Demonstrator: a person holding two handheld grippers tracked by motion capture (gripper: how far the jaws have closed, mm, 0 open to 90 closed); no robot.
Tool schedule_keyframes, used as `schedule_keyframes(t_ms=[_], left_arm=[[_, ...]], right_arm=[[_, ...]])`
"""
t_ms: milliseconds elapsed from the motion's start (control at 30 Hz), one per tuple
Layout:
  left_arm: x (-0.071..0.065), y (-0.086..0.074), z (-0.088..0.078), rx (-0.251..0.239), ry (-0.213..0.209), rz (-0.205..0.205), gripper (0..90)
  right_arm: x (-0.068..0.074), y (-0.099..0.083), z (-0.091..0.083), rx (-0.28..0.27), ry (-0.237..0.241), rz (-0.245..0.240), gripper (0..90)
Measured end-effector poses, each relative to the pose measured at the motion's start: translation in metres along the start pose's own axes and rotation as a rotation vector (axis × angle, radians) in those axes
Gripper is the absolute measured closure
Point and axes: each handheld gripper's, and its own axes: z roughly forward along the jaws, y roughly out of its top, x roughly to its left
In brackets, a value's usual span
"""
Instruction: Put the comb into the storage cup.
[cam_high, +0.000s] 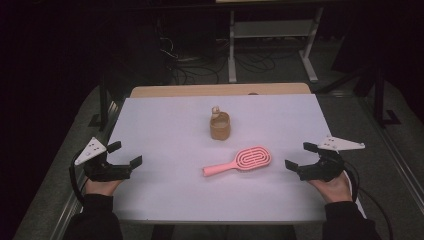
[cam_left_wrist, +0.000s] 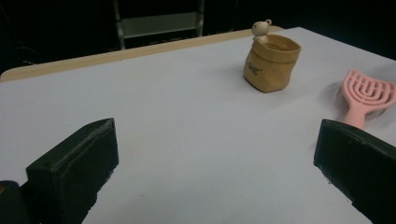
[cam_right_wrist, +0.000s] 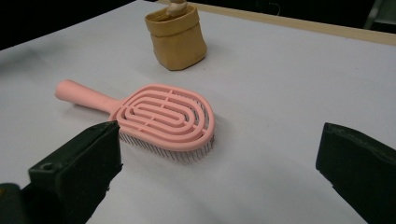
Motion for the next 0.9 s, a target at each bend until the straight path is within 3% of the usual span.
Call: schedule_keyframes(t_ms=[333, 900], left_arm=[[-0.016, 0.027, 0.005, 0.055, -0.050, 0.097, 0.0], [-0.033, 0.061, 0.018, 0.118, -0.130, 0.188, 0.0]], right_arm=[[0.001, 0.000, 0.001, 0.003, 0.003, -0.002, 0.0], [0.001, 0.000, 0.002, 0.006, 0.009, -0.003, 0.0]])
